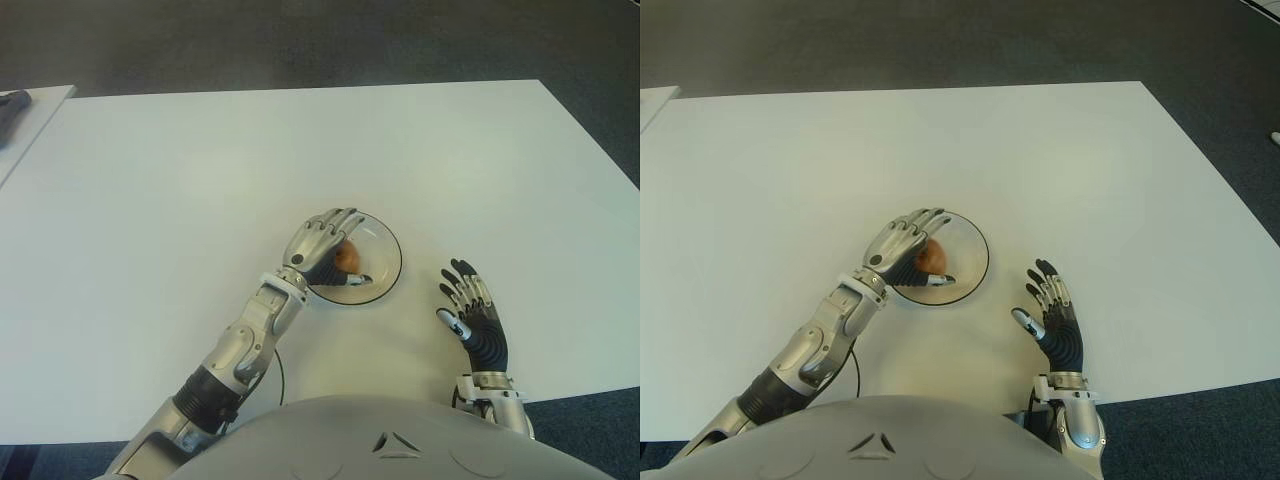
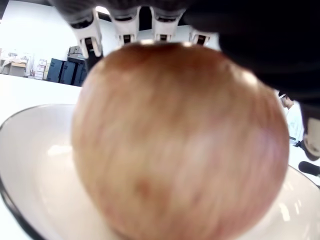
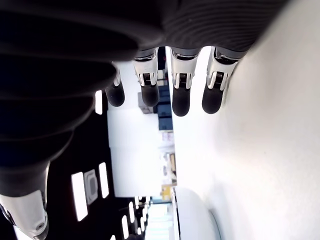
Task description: Put the apples into the plate.
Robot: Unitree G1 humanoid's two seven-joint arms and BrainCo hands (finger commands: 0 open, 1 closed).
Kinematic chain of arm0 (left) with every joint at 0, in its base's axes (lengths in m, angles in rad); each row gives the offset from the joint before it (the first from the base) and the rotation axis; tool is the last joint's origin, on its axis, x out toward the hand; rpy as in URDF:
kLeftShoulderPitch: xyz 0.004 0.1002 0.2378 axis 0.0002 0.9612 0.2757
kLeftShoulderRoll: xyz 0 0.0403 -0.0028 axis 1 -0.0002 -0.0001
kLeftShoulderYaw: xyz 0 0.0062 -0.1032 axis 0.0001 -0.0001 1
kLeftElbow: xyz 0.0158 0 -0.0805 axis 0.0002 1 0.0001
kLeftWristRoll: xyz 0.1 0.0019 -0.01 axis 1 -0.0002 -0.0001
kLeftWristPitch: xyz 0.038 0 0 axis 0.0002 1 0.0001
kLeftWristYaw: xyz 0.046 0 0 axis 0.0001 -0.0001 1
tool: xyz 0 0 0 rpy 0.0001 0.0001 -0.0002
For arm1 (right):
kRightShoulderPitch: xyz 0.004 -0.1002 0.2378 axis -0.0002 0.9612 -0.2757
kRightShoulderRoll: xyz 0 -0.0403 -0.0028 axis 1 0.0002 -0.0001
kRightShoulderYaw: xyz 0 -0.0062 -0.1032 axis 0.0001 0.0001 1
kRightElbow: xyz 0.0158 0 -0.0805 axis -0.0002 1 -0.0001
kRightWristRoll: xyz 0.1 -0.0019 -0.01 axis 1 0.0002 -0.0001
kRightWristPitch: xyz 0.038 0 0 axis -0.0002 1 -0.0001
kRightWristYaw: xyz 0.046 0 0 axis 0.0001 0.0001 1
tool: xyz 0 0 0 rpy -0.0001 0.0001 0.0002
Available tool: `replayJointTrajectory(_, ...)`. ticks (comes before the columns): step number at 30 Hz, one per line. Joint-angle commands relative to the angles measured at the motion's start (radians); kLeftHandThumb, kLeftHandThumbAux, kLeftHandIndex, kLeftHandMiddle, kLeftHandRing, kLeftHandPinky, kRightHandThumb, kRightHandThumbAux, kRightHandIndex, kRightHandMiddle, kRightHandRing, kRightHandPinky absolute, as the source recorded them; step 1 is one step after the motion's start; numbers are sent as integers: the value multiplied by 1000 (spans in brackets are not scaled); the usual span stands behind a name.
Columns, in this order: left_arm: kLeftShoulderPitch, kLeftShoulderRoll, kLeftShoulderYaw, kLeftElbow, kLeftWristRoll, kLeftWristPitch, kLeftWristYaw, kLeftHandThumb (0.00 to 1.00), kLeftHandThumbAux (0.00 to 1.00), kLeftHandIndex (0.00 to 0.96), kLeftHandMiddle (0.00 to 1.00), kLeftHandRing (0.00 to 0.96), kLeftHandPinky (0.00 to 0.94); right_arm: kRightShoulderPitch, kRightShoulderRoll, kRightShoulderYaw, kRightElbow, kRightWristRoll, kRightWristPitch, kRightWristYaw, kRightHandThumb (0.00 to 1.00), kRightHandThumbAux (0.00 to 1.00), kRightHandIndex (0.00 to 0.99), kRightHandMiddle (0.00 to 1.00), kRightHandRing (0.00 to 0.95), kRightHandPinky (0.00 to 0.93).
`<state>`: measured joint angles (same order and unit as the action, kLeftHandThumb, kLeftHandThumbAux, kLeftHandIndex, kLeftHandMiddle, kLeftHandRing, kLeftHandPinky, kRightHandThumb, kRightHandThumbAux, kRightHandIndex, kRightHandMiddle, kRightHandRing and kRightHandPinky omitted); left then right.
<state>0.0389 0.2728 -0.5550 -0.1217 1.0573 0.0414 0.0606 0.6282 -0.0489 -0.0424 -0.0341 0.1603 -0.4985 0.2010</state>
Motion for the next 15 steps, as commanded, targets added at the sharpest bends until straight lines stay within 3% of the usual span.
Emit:
replayJointTrajectory(1,18,8,9,-4,-2,-2,25,173,370,67,55,86,197,33,6,13,32,-9,50,-1,222,650,36,85,105,146)
replayJointTrajectory(7,29,10,14,-11,2,0,42,175,360,64,50,76,168,38,6,14,30,-13,48,-3,223,649,35,84,105,148)
replayJointTrajectory(15,80,-18,71,-46,-53,6,111,194,349,68,59,105,239,34,1,14,48,21,24,31,230,639,52,95,109,153)
